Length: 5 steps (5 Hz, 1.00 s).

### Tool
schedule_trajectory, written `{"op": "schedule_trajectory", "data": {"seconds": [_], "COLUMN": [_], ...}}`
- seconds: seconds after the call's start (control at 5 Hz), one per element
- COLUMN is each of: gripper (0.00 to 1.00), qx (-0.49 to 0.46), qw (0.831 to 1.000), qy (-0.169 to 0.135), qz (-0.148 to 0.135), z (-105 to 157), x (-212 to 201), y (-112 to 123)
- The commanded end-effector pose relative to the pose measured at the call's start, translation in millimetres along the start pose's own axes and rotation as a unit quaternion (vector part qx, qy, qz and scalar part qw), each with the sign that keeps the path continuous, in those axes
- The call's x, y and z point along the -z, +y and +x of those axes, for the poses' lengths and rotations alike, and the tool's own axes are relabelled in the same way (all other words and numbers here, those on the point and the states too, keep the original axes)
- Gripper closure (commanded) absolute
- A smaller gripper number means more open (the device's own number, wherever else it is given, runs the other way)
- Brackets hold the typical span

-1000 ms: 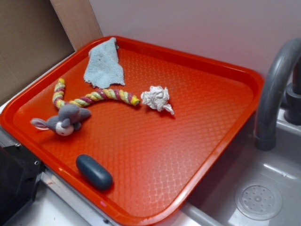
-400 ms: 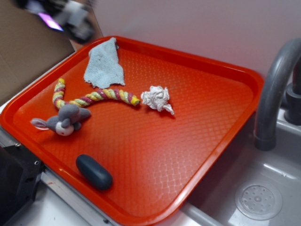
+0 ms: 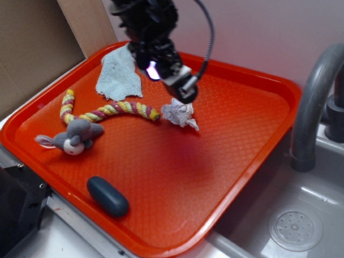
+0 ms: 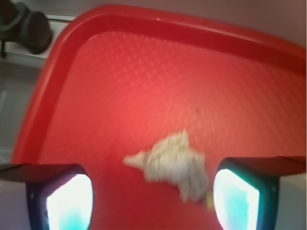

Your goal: Grab the white paper.

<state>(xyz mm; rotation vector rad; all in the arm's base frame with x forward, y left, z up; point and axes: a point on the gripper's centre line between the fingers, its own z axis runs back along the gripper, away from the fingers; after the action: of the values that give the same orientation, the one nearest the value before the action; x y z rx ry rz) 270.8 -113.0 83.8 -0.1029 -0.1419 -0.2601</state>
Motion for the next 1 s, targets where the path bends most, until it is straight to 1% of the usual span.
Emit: {"op": "schedule_trajectory", "data": {"seconds": [0.0,0.2,0.4,0.6,0.8], "gripper": [0.0,0.0,0.0,1.0,1.0], "qx": [0.052,0.055,0.048,0.048,0.047], "qw": [0.998,0.997,0.996,0.995,0.993], "qy": [0.014,0.027,0.047,0.052,0.053], "qz": [0.032,0.043,0.06,0.072,0.089], "z": [-1.2,-5.8,-5.6,-5.0,-4.2], "x": [26.6,35.3,43.7,45.8,51.4], "y": [-4.7,0.4,5.2,7.8,10.5]}}
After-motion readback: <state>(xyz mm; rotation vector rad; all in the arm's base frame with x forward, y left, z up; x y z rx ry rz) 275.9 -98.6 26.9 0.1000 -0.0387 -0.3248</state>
